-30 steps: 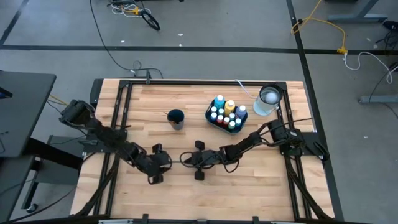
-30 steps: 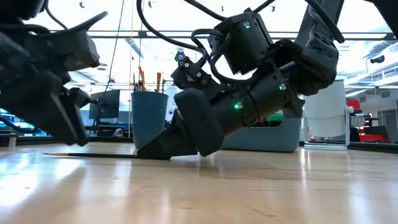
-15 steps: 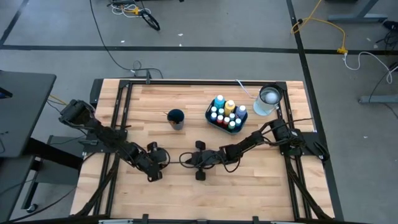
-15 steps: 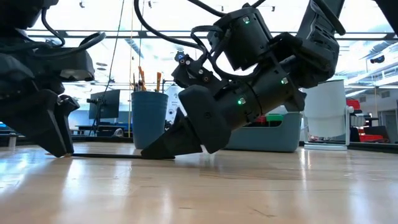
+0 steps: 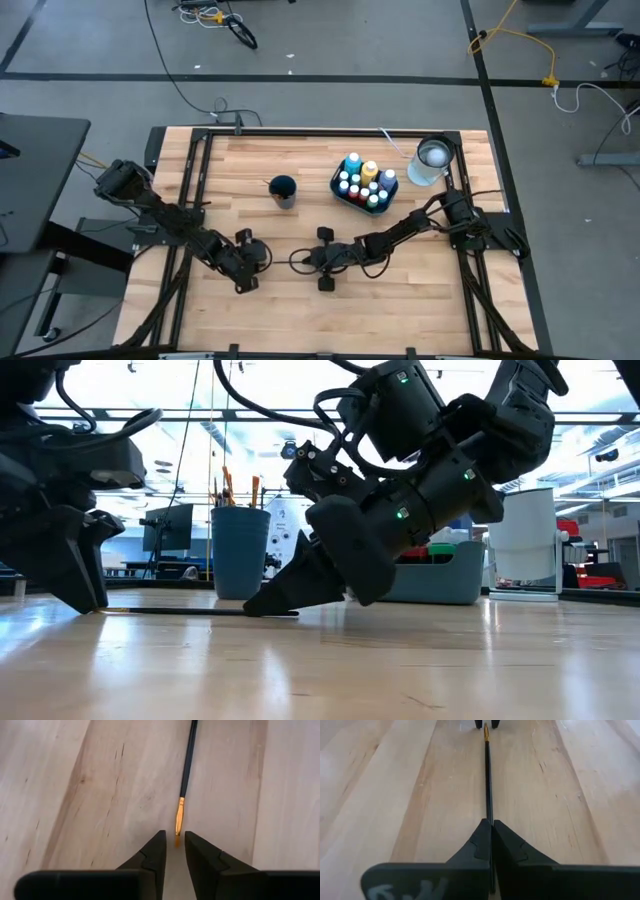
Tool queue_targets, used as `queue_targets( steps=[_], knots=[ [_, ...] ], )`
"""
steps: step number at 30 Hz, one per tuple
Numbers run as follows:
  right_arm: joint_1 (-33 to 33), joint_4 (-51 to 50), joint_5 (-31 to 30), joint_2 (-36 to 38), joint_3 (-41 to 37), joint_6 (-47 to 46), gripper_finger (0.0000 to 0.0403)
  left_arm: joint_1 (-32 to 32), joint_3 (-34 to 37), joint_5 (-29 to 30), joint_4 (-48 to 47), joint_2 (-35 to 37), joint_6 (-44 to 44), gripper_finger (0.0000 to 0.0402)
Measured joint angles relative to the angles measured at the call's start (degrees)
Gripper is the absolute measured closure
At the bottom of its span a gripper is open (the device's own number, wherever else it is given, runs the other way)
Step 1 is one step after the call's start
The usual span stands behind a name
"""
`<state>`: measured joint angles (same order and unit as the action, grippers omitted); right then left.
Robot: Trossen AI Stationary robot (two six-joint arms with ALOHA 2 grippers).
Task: Pick & Place Paint Supplies
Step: Put the gold paintbrush into the blue cup
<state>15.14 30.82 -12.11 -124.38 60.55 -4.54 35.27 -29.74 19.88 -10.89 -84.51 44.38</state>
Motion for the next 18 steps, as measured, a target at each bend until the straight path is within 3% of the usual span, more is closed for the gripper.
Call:
queue_targets(
  steps=[18],
  knots=[
    [0.0, 3.1, -0.2, 1.4, 0.0, 1.2, 0.0399, 0.0, 0.1, 0.4, 1.4, -0.1, -1.6, 0.0368]
  ],
)
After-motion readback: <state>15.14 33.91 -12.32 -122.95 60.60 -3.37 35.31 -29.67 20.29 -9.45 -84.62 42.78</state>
